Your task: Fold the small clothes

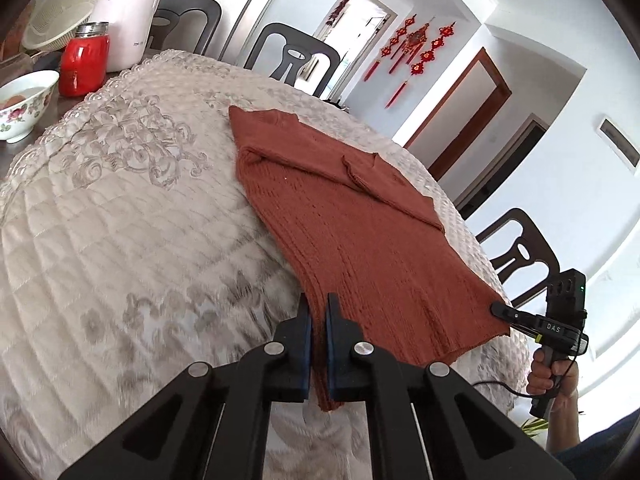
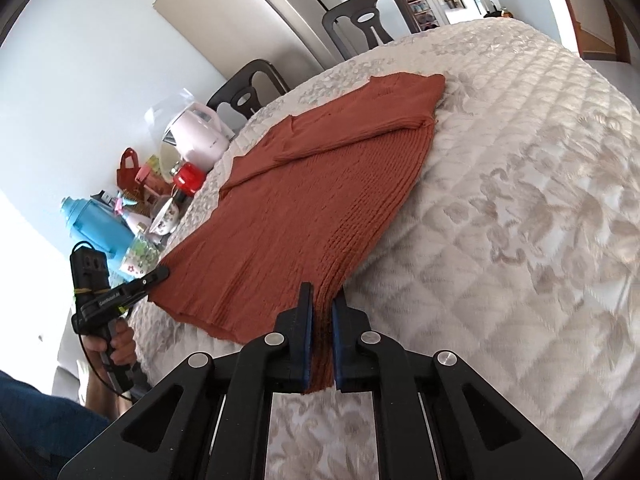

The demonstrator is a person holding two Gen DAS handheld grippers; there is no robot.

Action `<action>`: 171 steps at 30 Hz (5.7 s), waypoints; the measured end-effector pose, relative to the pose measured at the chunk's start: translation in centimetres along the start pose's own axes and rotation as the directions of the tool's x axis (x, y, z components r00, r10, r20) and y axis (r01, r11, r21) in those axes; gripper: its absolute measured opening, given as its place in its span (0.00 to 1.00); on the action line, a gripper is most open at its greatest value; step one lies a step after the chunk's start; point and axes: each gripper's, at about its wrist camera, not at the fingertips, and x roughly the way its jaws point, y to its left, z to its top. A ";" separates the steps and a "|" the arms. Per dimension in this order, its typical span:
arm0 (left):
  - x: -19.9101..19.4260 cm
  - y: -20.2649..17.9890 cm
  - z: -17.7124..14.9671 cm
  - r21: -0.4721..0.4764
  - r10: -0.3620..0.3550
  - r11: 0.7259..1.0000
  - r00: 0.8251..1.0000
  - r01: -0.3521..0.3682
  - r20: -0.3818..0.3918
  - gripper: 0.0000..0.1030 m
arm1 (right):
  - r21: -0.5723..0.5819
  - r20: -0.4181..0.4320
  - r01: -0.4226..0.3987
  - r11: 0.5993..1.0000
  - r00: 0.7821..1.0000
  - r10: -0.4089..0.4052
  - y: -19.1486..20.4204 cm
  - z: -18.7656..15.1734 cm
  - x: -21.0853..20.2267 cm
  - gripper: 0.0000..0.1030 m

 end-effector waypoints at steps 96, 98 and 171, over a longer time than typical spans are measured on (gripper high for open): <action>16.3 -8.1 10.2 0.336 0.198 0.929 0.976 -0.157 -0.090 0.26 | -0.380 0.091 0.418 0.825 0.905 -0.416 3.3 11.8 12.9 0.47; 15.2 -7.6 10.3 0.329 0.221 0.924 0.974 -0.193 -0.049 0.26 | -0.356 0.102 0.447 0.821 0.892 -0.441 2.5 11.5 12.1 0.47; 10.4 -0.5 10.0 0.131 0.282 0.951 0.960 -0.279 0.003 0.26 | -0.179 0.102 0.378 0.908 0.925 -0.365 0.1 11.3 8.5 0.30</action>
